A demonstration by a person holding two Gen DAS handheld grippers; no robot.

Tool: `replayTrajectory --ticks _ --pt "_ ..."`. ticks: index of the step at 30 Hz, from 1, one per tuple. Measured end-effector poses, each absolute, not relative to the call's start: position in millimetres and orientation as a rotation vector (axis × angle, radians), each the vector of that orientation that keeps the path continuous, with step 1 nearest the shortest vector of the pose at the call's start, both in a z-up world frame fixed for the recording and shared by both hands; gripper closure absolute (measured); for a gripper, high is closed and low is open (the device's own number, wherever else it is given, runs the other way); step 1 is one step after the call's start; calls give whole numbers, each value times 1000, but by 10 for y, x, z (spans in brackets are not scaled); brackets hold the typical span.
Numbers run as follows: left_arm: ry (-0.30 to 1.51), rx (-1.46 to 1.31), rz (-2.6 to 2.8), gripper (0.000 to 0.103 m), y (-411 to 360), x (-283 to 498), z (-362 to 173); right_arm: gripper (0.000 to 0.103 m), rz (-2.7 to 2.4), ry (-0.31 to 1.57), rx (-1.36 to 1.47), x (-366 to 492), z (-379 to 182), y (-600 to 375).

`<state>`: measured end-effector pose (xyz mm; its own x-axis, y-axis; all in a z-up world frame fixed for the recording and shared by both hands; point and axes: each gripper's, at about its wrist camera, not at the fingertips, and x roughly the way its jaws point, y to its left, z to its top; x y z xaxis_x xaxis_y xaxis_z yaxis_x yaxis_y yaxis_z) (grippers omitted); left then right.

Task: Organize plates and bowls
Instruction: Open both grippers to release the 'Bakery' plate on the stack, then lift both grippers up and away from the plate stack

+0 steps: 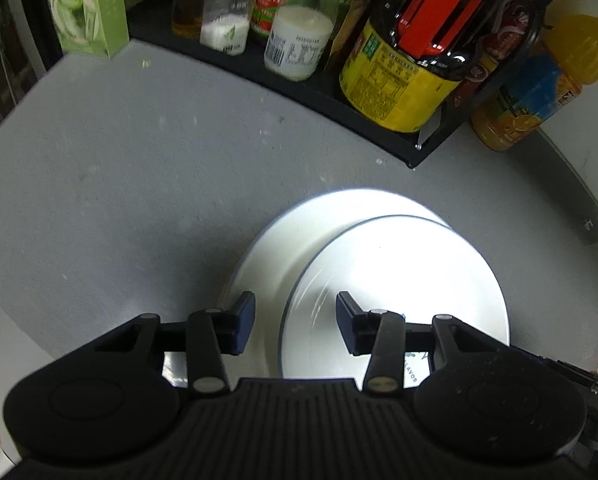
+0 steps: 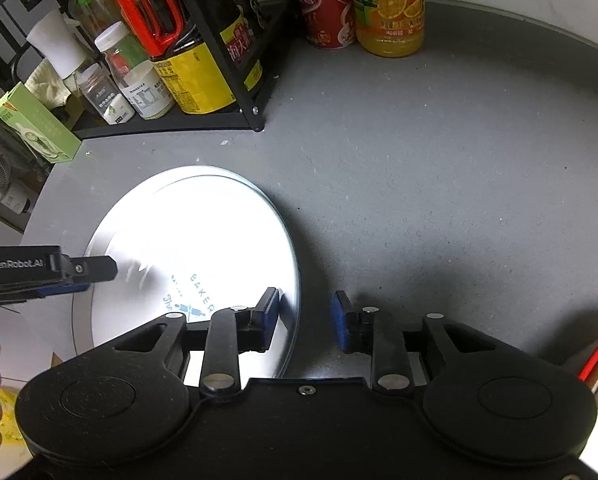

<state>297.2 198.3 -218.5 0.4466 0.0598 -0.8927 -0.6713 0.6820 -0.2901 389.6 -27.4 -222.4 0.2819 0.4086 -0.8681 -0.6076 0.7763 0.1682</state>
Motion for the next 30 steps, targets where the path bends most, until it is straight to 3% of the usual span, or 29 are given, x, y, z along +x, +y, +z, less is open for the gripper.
replayTrajectory --ticks 17,27,30 --pt "1064 -702 511 54 2092 2891 -2250 69 655 1099 -215 3849 -2224 -259" --pt "1040 -777 516 68 2160 2756 -2380 69 647 1092 -189 3798 -2206 -279" --pt "1033 -775 505 71 2163 2728 -2382 75 654 1081 -185 3756 -2208 -270"
